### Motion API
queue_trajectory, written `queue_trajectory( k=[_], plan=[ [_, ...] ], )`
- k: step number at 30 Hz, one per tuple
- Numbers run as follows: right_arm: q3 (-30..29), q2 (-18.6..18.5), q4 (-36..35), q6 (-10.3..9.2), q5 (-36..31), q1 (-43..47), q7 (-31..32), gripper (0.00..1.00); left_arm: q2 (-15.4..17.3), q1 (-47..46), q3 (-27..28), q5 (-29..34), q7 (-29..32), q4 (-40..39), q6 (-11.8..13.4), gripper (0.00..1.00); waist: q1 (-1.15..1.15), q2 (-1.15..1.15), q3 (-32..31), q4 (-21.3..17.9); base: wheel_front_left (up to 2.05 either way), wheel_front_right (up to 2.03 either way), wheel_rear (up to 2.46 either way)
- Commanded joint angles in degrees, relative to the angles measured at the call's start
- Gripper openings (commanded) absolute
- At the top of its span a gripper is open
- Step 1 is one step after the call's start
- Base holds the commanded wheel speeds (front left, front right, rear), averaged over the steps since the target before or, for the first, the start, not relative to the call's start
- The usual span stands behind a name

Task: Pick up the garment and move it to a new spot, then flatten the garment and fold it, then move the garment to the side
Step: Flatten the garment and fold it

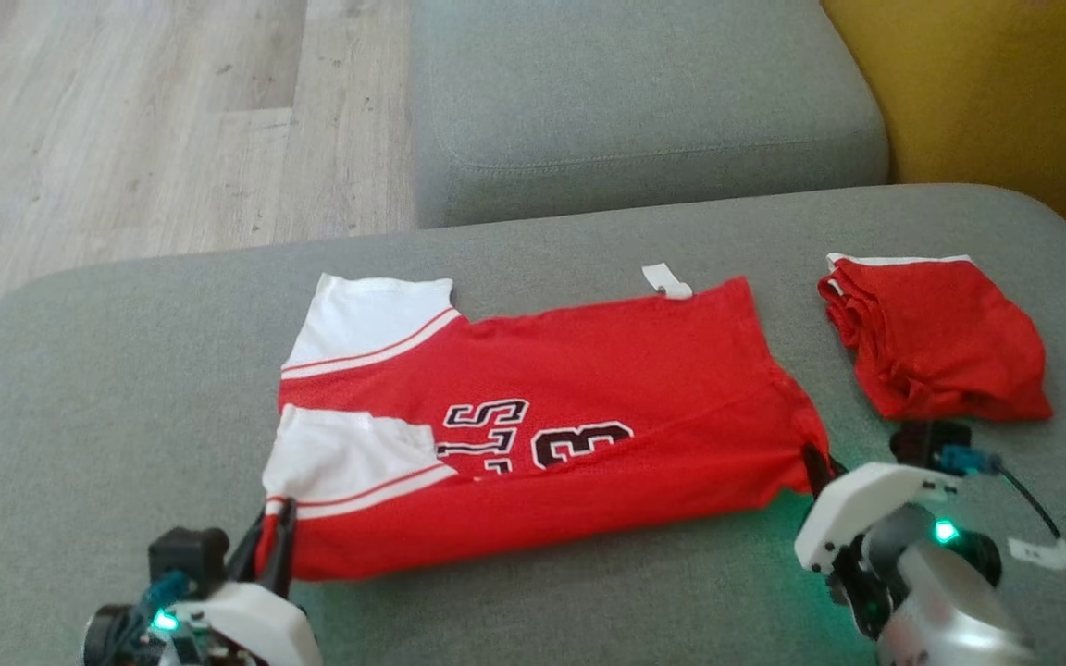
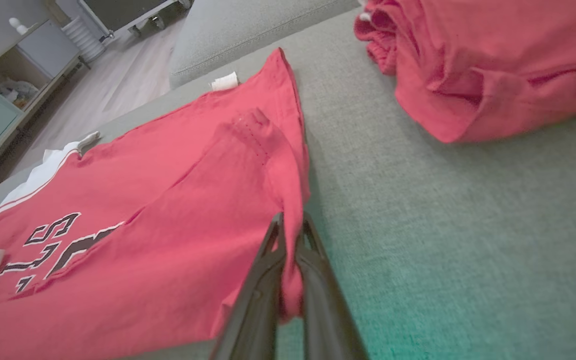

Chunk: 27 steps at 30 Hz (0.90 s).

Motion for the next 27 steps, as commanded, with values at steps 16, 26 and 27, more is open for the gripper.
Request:
queue_trajectory(
  k=[16, 26, 27],
  plan=[
    [-4.03, 0.49, -17.11, -0.04, -6.42, 4.82, -2.06, 1.0, 1.15, -3.75, 2.14, 0.72, 0.03, -6.38, 4.07, 1.0, 0.01, 0.0, 1.12, 0.33, 0.0, 0.0, 0.0],
    [-1.97, 0.49, -36.02, -0.04, -12.27, 9.45, -12.55, 1.0, -1.63, -6.54, 5.46, 0.8, -12.72, -11.92, 3.59, 1.0, 0.01, 0.0, 2.87, 0.29, 0.0, 0.0, 0.0],
    [-2.08, 0.49, -37.53, -0.04, -12.49, 9.95, -12.75, 1.0, -2.15, -6.51, 6.07, 0.76, -13.0, -12.79, 3.48, 1.0, 0.01, 0.0, 3.06, 0.25, 0.0, 0.0, 0.0]
  ],
)
